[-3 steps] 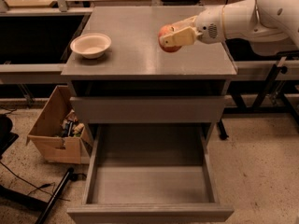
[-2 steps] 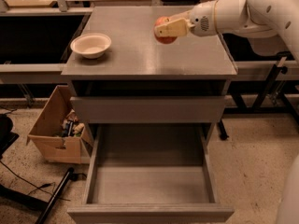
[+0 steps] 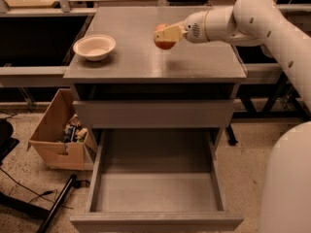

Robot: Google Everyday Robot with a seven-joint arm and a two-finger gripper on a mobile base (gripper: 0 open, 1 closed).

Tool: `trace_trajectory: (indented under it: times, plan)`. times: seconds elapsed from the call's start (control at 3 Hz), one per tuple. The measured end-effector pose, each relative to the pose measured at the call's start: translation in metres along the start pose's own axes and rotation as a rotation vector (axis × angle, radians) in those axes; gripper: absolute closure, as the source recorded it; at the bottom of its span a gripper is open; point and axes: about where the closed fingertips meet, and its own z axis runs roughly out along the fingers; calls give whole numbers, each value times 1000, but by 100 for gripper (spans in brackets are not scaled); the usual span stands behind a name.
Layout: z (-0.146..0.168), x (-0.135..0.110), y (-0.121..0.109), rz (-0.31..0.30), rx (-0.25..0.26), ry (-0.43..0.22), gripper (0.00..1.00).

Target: Pick apple from middle drawer and place on counter

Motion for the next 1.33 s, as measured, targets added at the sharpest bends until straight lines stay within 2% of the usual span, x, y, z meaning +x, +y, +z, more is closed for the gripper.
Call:
trace_trajectory:
  times: [0.33,0.67,1.0,1.33]
  plan:
    - [17,20,-11,-22,53,19,100]
    - [31,46,-16,-79,108,53,100]
    - [41,70,-18,-105,122,99,85]
    - [40,68,-17,-105,122,99,62]
